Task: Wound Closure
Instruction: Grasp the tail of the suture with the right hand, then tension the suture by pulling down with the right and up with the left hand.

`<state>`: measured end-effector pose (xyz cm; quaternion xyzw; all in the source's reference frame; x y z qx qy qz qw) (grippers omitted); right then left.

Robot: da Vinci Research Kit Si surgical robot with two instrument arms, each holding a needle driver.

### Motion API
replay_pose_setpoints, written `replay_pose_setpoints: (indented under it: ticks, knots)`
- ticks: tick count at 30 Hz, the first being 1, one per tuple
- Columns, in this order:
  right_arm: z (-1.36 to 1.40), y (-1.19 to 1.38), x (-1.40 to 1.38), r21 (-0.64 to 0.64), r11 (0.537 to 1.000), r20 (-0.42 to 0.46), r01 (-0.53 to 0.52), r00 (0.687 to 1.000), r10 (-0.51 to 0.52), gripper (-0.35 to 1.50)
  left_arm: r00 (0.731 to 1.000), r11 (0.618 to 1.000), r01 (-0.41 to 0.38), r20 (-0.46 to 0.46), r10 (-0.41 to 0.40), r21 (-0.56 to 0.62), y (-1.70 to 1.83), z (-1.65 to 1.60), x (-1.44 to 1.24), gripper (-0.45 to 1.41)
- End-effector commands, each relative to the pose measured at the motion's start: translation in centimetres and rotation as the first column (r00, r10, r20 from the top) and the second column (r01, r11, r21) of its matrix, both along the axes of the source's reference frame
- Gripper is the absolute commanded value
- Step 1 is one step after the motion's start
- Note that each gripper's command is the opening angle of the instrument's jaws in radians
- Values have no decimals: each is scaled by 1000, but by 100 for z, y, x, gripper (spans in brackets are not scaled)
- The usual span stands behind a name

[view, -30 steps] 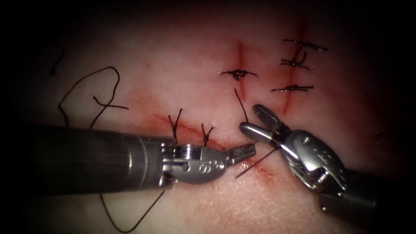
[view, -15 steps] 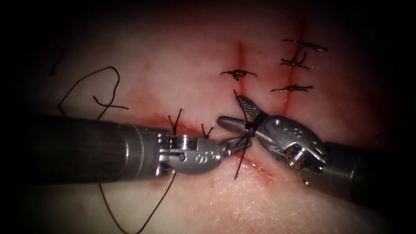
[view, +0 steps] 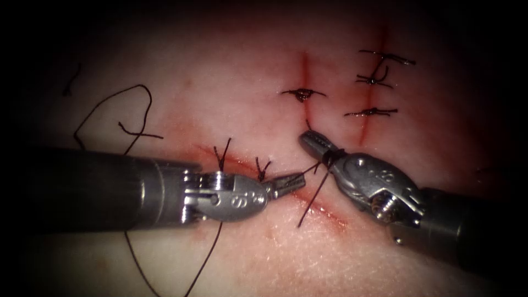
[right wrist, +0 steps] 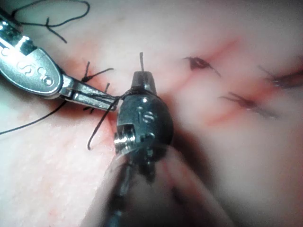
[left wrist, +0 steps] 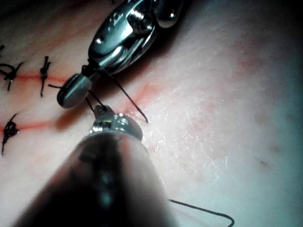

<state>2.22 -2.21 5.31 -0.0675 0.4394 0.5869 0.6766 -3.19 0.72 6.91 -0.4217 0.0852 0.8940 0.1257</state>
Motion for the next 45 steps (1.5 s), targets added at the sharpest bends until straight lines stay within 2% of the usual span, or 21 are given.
replay_pose_setpoints:
  ticks: [1, 5, 11, 21, 27, 29, 40, 45]
  knots:
    - [-4, -11, 12, -20, 1000, -10, 3, 1000, -4, -35, 1000, 1000, 2, -1, -2, 2, 1, 6, -2, -45]
    - [-16, -33, 12, -84, 996, -31, -15, 999, 13, -35, 1000, 1000, 0, 6, 0, 13, 18, 10, 8, -45]
    - [-25, -72, 18, -125, 992, -13, 3, 1000, -4, -35, 1000, 999, 15, -2, -15, 37, 66, 15, 17, -45]
    - [-26, -102, 29, -160, 987, 11, 19, 1000, -17, -35, 1000, 1000, 21, -22, -21, 13, 169, 7, 1, -45]
    - [-25, -121, 25, -170, 985, 40, 25, 999, -19, -35, 999, 1000, 23, -39, -22, 9, 220, 18, -8, -45]
    - [-26, -128, 25, -169, 985, 48, 25, 999, -17, -35, 999, 1000, 23, -43, -23, 6, 228, 26, -9, -45]
    - [-28, -129, 32, -177, 983, 57, 42, 998, -32, -35, 998, 1000, 31, -49, -30, 0, 237, 45, -11, -45]
    - [-37, -142, 47, -198, 977, 63, 80, 996, -69, -35, 998, 999, 34, -50, -34, -2, 245, 49, -18, -45]
